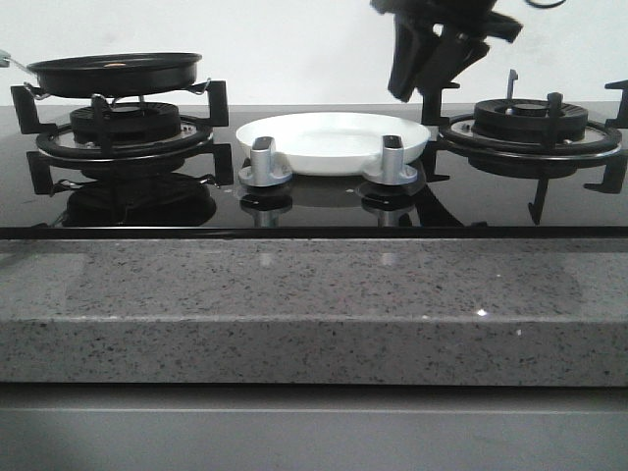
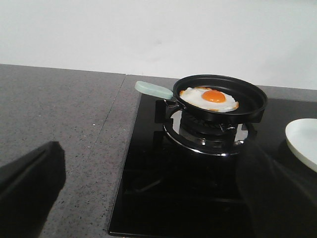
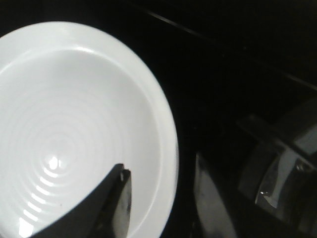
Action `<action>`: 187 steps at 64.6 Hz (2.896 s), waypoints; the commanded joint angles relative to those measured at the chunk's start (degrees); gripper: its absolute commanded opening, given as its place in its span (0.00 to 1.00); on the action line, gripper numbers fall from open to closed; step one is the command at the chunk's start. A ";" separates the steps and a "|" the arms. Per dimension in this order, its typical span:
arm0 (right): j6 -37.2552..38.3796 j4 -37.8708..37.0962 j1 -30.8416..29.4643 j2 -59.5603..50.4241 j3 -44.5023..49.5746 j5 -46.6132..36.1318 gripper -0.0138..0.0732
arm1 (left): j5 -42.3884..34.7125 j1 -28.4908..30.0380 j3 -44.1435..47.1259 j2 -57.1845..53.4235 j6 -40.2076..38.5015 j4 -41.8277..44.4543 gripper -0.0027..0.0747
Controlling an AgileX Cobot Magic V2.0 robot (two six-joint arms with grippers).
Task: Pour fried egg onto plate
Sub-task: 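Lower the right gripper onto the rim of the white plate and grasp it, then lift the white plate with the right gripper toward the robot beside the pan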
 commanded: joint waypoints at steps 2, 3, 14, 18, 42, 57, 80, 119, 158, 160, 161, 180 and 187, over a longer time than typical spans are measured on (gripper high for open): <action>-0.68 1.66 0.03 -2.27 -3.04 3.75 0.53 | -4.32 0.02 -1.96 0.84 -0.57 -0.22 0.93; -0.68 1.66 0.03 -2.07 -3.04 3.75 0.53 | -4.32 0.02 -1.96 0.84 -0.57 -0.22 0.93; -0.68 1.66 0.03 -1.01 -3.04 3.63 0.53 | -4.32 0.02 -1.96 0.84 -0.57 -0.22 0.93; -0.68 1.66 0.03 -0.73 -3.04 3.62 0.53 | -4.32 0.02 -1.96 0.84 -0.57 -0.22 0.93; -0.68 1.82 0.03 1.13 -3.04 4.29 0.52 | -4.32 0.02 -1.96 0.84 -0.57 -0.22 0.93; -0.68 1.86 0.03 1.44 -3.04 4.74 0.33 | -4.32 0.02 -1.96 0.84 -0.57 -0.22 0.93; -0.25 1.86 -0.12 0.33 -3.04 5.50 0.09 | -4.32 0.02 -1.96 0.84 -0.57 -0.22 0.93; 3.71 2.09 -1.40 -8.83 -2.38 5.55 0.09 | -4.32 0.02 -1.96 0.84 -0.57 -0.22 0.93; -3.59 7.74 4.24 -27.78 34.47 -14.57 0.09 | -4.32 0.02 -1.96 0.84 -0.57 -0.71 0.93; -3.99 7.84 4.63 -28.95 37.09 -16.70 0.09 | -4.32 0.02 -1.96 0.84 -0.57 -0.71 0.93; -4.18 7.91 4.69 -29.25 37.72 -17.16 0.09 | -4.32 0.02 -1.96 0.84 -0.57 -0.71 0.93; -7.42 10.76 5.73 -37.41 54.28 -32.50 0.09 | -4.32 0.02 -1.96 0.84 -0.57 -0.71 0.93; -7.44 10.76 5.73 -38.16 55.40 -33.69 0.09 | -4.11 0.02 -1.96 0.84 -0.57 -0.71 0.93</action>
